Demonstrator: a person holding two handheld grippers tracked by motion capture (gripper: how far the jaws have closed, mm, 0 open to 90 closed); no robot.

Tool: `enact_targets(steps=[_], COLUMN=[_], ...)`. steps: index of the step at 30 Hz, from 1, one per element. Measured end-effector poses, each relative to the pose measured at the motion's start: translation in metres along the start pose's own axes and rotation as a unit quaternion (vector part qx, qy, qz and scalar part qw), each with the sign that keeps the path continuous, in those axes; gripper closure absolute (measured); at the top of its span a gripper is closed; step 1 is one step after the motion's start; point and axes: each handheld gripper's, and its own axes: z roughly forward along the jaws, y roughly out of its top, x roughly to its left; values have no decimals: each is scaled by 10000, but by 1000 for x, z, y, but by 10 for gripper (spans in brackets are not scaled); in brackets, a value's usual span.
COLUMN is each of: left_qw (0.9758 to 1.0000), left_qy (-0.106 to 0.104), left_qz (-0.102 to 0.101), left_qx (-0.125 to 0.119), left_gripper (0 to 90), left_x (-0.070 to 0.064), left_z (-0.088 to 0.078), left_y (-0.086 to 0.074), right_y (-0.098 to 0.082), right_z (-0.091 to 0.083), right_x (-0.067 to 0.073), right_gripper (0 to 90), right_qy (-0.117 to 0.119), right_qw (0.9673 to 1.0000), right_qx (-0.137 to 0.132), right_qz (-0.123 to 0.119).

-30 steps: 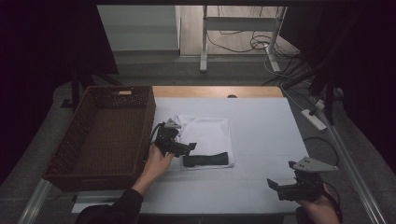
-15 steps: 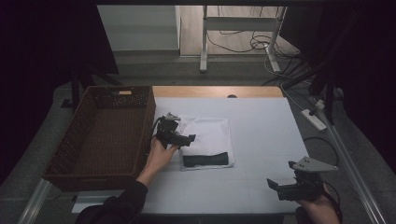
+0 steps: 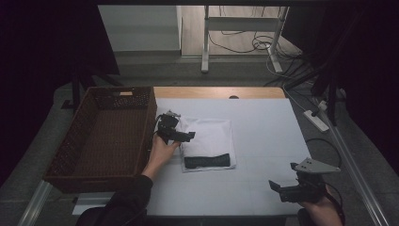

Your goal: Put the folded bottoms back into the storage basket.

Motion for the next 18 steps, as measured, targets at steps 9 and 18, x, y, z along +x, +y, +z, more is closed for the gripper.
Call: enact_targets(steps=[9, 18], left_qw=[9995, 9983], left_qy=[217, 386], left_qz=[-202, -343], left_qx=[139, 258], left_gripper=[1, 1], left_x=[6, 18], left_z=[20, 32], left_y=[4, 9], right_y=[0, 0], right_z=[0, 0], right_x=[0, 0], right_gripper=[3, 3], right_qy=[6, 18], right_qw=[10000, 10000], right_qx=[-2, -19], right_qz=[10, 21])
